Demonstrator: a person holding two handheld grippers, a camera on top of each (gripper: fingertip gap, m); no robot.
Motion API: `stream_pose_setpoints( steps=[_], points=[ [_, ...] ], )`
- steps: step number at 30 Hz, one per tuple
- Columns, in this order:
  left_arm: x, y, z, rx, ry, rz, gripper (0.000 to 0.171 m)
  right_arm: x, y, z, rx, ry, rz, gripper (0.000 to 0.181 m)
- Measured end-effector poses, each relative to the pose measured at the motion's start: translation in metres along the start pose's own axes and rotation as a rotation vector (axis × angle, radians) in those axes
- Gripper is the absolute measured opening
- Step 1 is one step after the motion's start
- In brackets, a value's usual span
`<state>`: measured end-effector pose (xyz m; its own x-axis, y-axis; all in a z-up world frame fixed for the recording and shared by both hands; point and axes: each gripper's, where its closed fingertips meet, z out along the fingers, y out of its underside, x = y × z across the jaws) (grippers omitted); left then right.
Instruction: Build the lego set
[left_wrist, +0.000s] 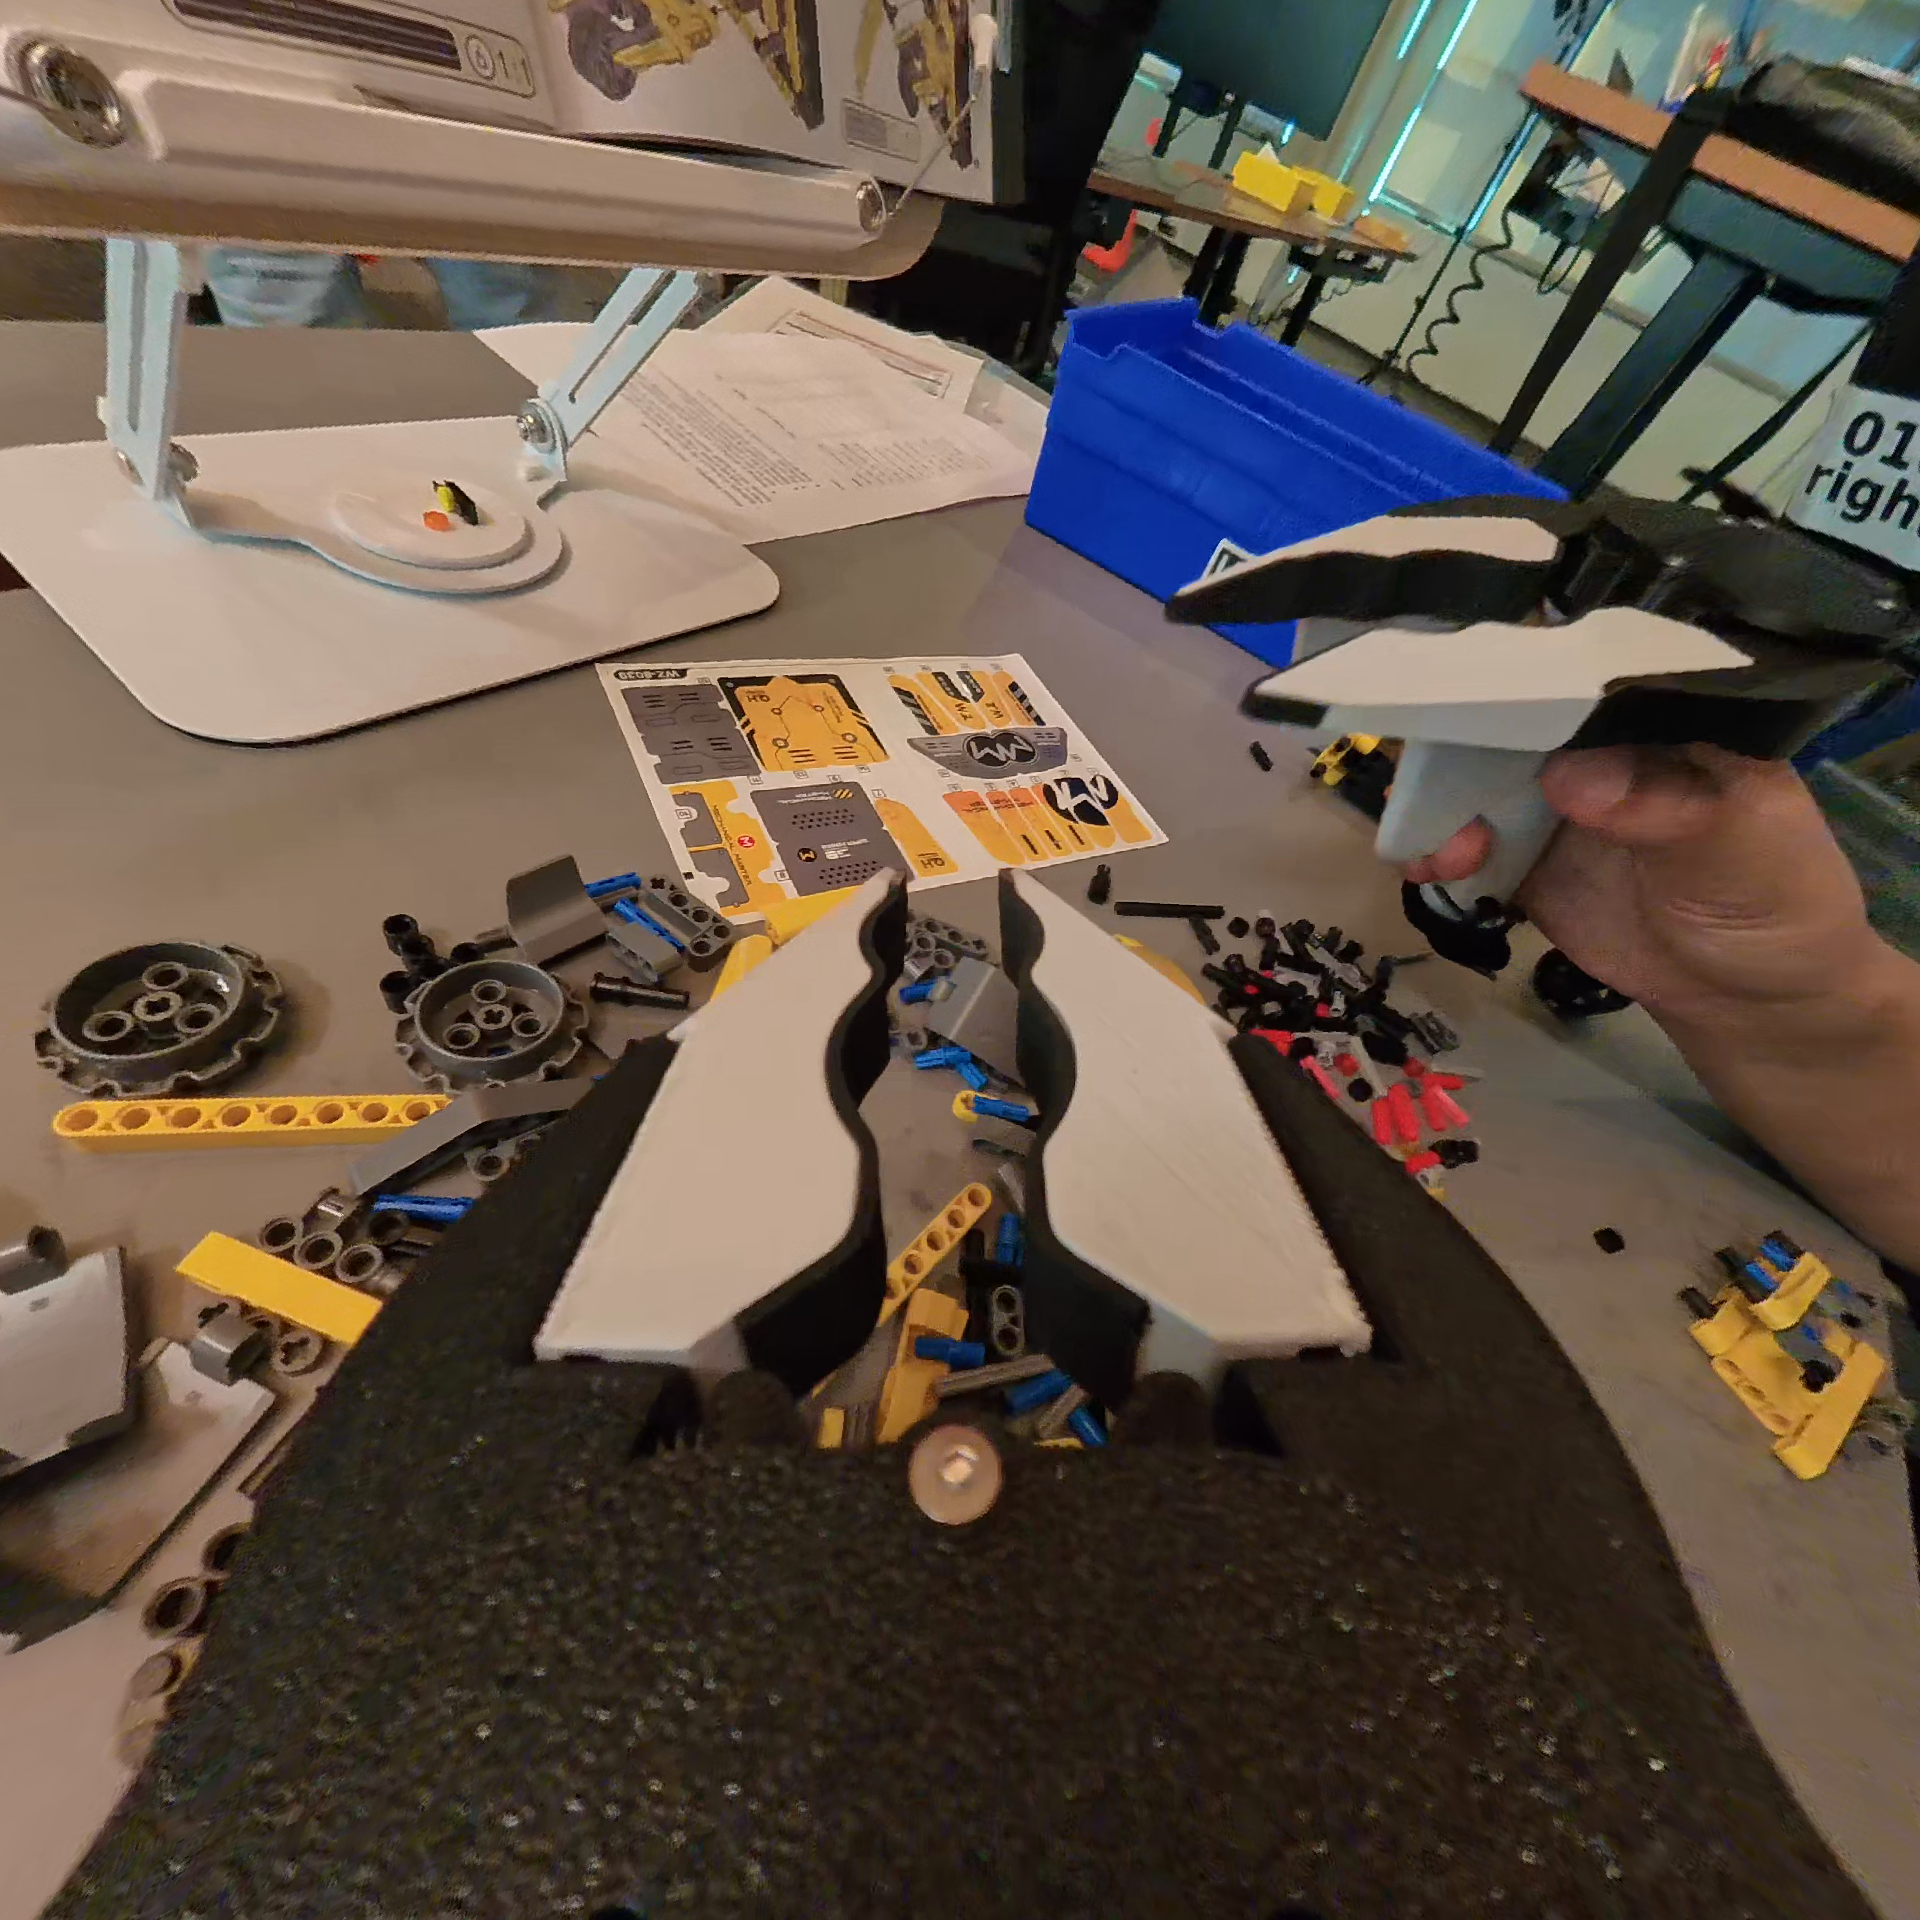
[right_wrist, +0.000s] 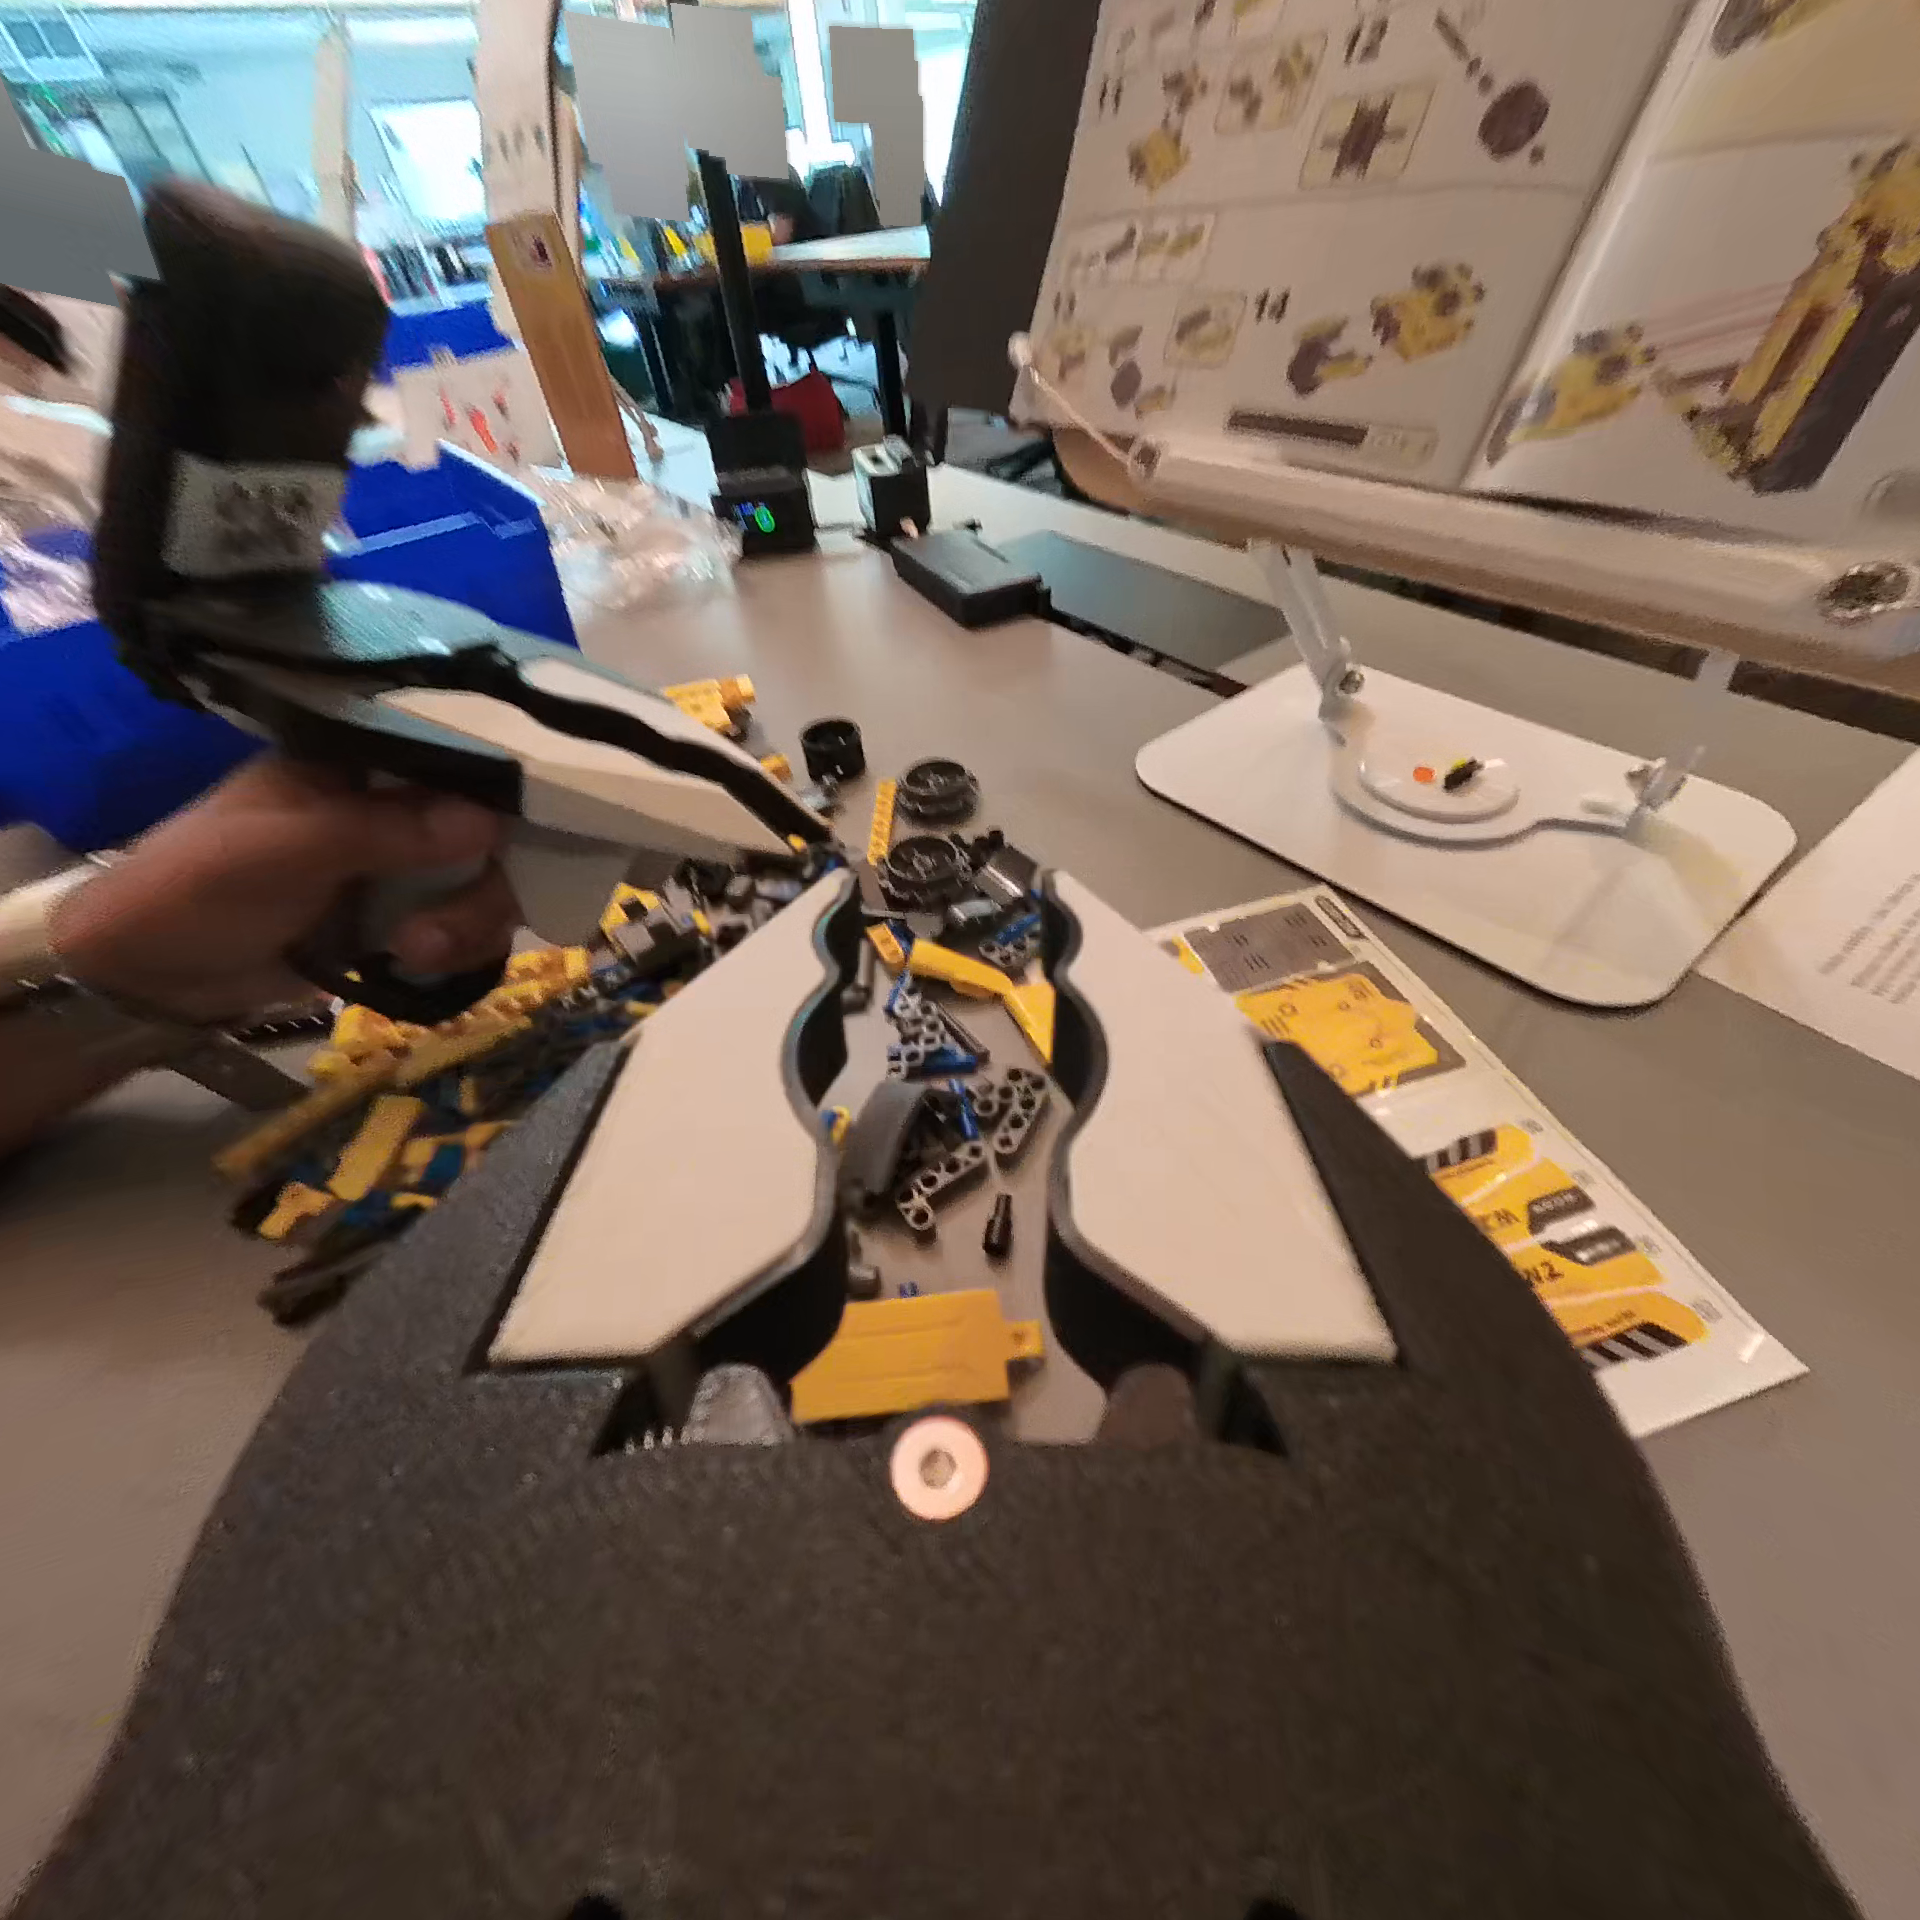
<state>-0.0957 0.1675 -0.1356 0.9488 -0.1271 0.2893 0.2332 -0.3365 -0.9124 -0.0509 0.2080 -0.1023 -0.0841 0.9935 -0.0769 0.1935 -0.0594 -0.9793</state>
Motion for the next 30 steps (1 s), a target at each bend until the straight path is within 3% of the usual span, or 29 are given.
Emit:
stream_pose_setpoints(
  steps=[6, 22, 30],
  points=[
    [0.001, 0.002, 0.001, -0.008, 0.005, 0.011, 0.017, 0.003, 0.026, 0.013, -0.124, 0.047, -0.075, 0.034],
    [0.0, 0.006, 0.004, -0.033, 0.003, 0.013, 0.017, 0.005, 0.041, 0.016, -0.252, 0.144, -0.278, 0.034],
    [0.004, -0.001, 0.001, -0.009, 0.01, 0.015, 0.017, 0.022, 0.088, 0.032, -0.499, 0.179, -0.077, 0.033]
  ],
)
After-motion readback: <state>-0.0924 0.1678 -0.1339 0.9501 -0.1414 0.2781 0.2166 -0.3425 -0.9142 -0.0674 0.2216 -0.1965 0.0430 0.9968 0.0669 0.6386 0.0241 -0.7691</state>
